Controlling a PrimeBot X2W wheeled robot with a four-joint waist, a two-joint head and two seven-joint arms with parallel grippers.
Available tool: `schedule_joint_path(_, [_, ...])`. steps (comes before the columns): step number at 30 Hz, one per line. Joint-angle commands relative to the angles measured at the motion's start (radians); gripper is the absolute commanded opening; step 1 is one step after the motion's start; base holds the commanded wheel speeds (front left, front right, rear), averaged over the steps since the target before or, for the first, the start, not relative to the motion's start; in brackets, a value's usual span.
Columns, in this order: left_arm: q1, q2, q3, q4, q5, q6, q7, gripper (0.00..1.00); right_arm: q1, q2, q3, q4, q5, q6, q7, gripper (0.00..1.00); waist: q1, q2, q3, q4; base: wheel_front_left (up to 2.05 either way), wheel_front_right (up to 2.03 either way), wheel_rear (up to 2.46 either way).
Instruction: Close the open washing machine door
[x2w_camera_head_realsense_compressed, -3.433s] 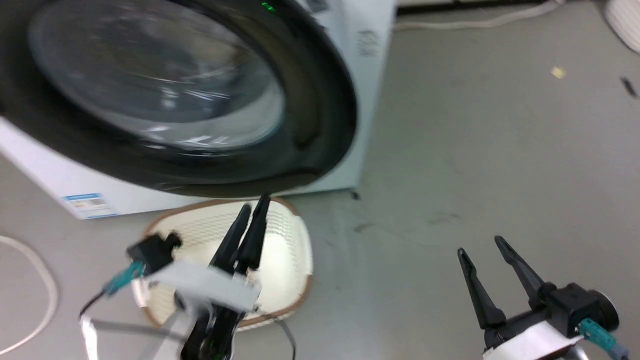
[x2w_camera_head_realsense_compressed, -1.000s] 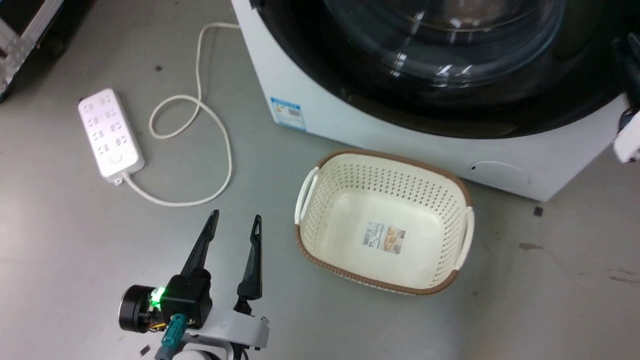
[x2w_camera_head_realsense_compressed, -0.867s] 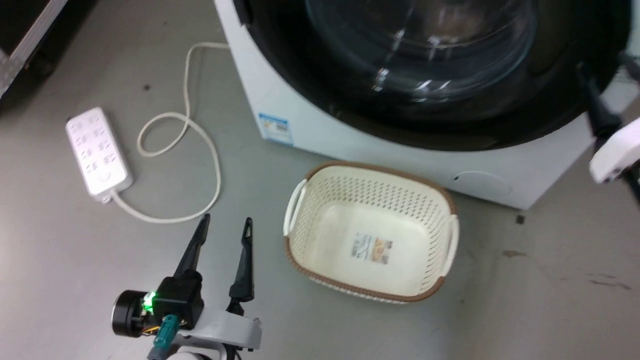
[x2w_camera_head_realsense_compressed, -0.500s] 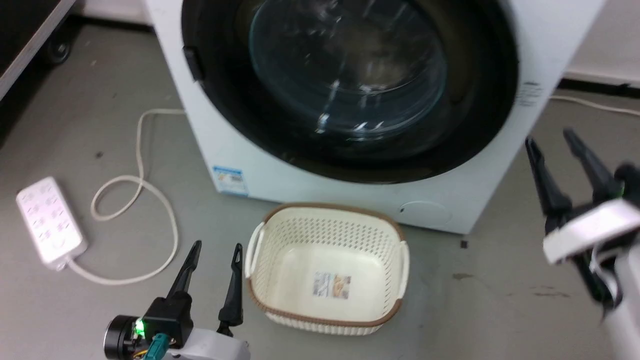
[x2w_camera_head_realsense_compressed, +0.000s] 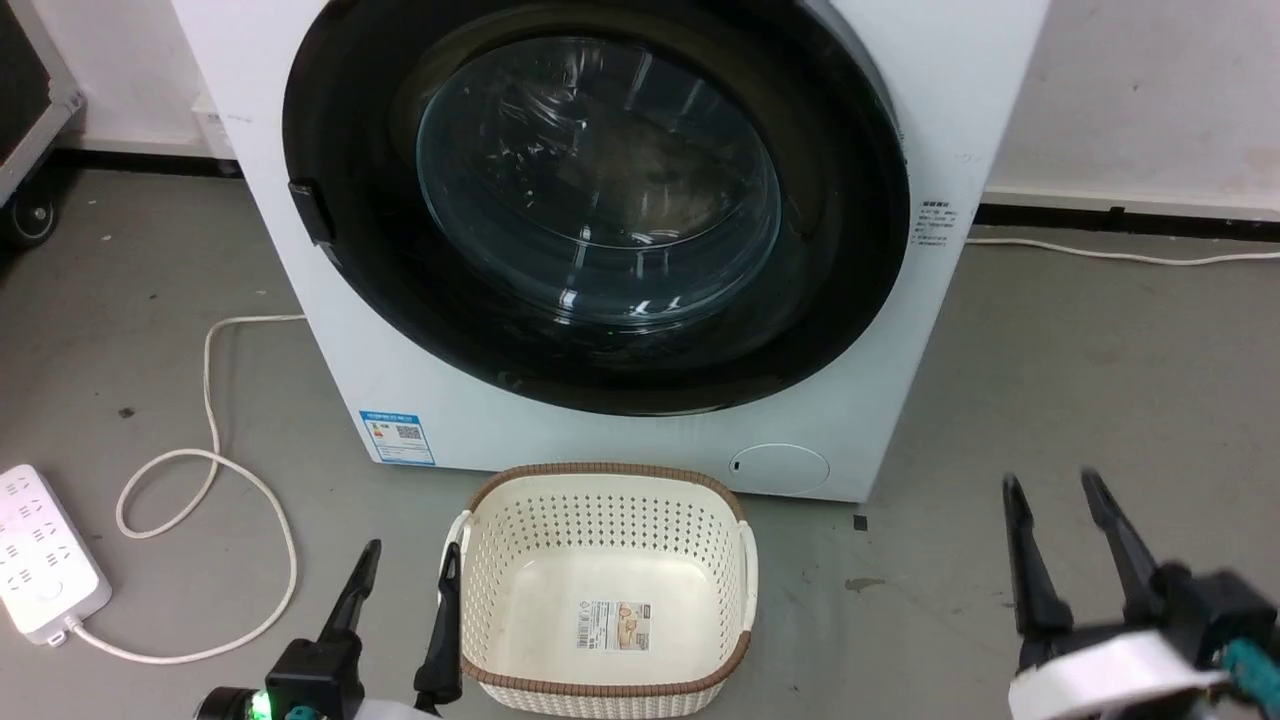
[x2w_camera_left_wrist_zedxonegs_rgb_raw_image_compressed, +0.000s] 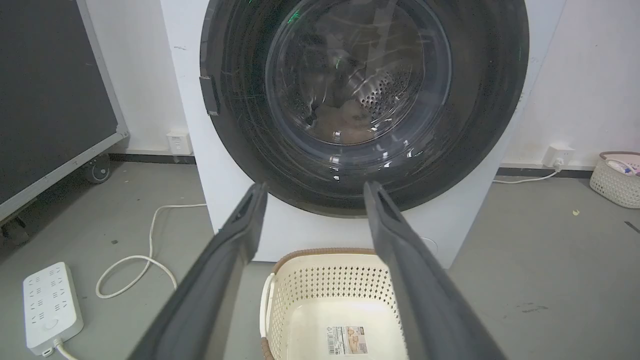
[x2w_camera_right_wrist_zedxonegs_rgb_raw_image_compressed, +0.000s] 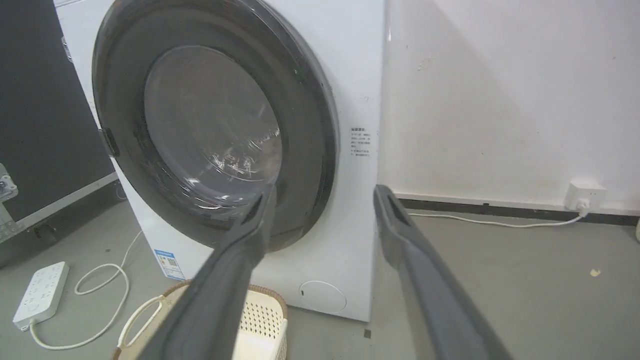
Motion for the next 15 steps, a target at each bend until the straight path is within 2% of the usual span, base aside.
schedule_joint_path(1, [0.014, 0.001, 0.008, 0.005, -0.006, -0.001, -0.005, 1.00, 0.033, 0.015, -0.006, -0.011, -0.020, -0.001, -0.004, 1.00, 0.0001, 0.0000, -0.002, 0.000, 0.00, 0.00, 0.00])
schedule_joint_path(7, [0.012, 0.000, 0.024, 0.000, 0.004, 0.009, -0.005, 1.00, 0.109, 0.038, -0.028, -0.014, -0.057, -0.001, -0.004, 1.00, 0.0001, 0.0000, -0.006, -0.002, 0.00, 0.00, 0.00])
schedule_joint_path(11, [0.009, 0.000, 0.018, -0.005, 0.009, -0.004, -0.005, 1.00, 0.119, 0.039, -0.021, -0.003, -0.047, -0.001, -0.004, 1.00, 0.0001, 0.0000, -0.008, -0.005, 0.00, 0.00, 0.00])
schedule_joint_path(12, [0.004, 0.000, 0.019, -0.001, 0.005, -0.001, 0.001, 0.00, 0.103, 0.034, -0.022, -0.005, -0.052, 0.000, 0.001, 0.00, 0.0001, 0.0000, -0.008, -0.004, 0.00, 0.00, 0.00])
schedule_joint_path(15, [0.003, -0.001, 0.019, -0.001, 0.005, -0.001, 0.002, 0.00, 0.102, 0.033, -0.023, -0.005, -0.053, 0.000, 0.002, 0.00, 0.0001, 0.0000, -0.008, -0.004, 0.00, 0.00, 0.00])
